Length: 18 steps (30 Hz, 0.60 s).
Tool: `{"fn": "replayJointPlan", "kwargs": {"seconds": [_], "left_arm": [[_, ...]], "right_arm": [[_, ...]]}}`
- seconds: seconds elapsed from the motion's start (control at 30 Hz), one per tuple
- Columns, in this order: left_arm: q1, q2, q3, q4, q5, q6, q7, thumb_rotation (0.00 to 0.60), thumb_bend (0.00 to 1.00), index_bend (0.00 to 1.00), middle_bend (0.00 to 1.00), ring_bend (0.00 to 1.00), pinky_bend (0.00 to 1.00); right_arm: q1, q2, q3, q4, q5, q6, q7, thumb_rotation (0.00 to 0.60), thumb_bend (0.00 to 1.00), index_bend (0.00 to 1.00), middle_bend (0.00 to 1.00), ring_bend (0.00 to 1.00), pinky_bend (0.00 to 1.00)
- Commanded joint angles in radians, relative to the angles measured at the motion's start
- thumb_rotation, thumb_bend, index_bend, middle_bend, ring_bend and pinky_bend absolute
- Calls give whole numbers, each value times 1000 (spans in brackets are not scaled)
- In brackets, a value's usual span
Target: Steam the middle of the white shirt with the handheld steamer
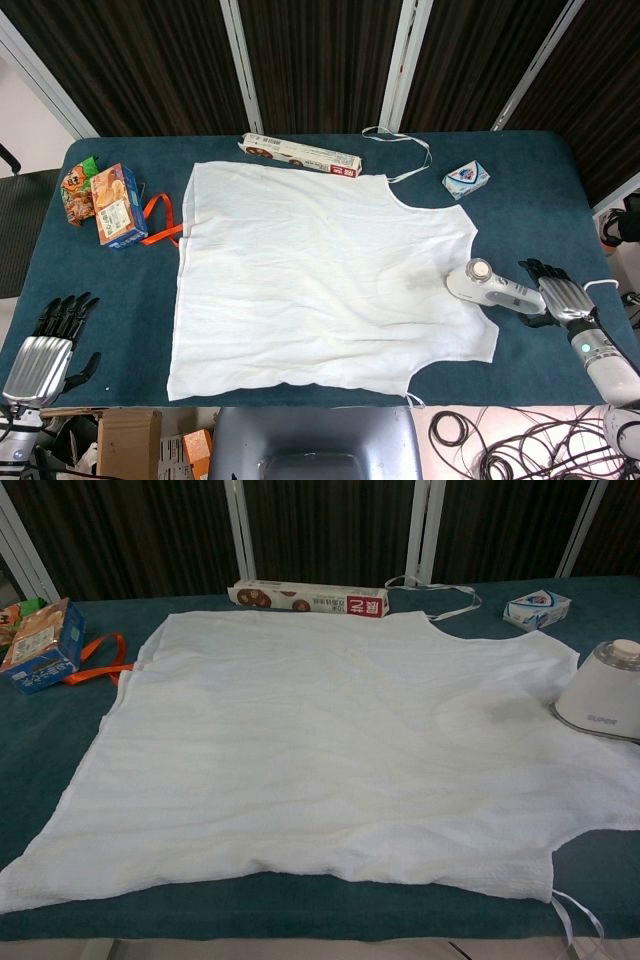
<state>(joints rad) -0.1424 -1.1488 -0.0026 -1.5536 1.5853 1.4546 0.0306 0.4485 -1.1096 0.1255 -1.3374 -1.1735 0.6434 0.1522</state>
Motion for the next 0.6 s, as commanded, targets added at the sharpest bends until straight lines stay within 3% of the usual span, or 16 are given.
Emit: {"fn": "replayJointPlan", "kwargs": {"seconds": [0.03,0.4,0.6], "left_arm": [[-1,-1,1,0,4,0,1,600,377,0,40,0,0],[-7,-3,6,-1,4,-11,7,600,377,0,41,0,0],[-5,-1,10,-6,9,-8,9,600,376,0,40,0,0]], "right_arm": [[7,-12,-10,24,-29,-11,34,600,238,0,0,0,0],[4,14,-24,9,-102,3,151,600,237,2,25,0,19],[20,3,-28,34,-138,-35,268,600,238,129,129,53,180]]}}
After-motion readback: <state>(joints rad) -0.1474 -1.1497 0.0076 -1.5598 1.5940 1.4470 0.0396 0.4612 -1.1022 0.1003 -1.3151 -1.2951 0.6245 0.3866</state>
